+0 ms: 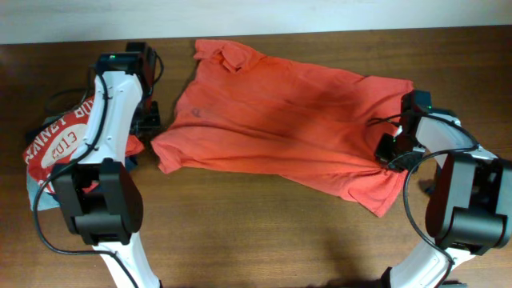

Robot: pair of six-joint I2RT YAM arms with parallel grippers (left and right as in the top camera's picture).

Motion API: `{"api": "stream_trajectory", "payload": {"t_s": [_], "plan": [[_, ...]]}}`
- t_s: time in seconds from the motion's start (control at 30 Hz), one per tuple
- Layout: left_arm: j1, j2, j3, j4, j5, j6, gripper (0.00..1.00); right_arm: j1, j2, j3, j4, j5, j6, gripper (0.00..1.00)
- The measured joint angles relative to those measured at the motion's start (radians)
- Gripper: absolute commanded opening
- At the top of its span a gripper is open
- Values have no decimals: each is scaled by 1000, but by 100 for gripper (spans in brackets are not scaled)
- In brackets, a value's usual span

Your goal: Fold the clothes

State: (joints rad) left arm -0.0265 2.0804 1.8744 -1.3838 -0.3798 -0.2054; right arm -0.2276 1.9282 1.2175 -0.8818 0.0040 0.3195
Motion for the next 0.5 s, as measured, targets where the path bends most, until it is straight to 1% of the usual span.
{"api": "stream_trajectory", "payload": {"t_s": [0.03,0.07,0.23,0.33,0.37,0.5], "plan": [[0,0,0,5,-3,0,25,0,1,6,-13,4,0,21],[-1,0,0,6,-4,0,30,0,2,16,-34,5,-3,24],[-7,0,0,-20,-4,2,31,0,2,122,-148,3,-16,37],[-7,0,0,-34,34,13,31,0,-8,199,-212,-1,-34,51],[-7,0,0,-38,48,21,30,0,-19,225,-246,-4,-36,53],[-17,-1,0,-64,125,70,29,0,-82,282,-365,-48,-68,54]]}}
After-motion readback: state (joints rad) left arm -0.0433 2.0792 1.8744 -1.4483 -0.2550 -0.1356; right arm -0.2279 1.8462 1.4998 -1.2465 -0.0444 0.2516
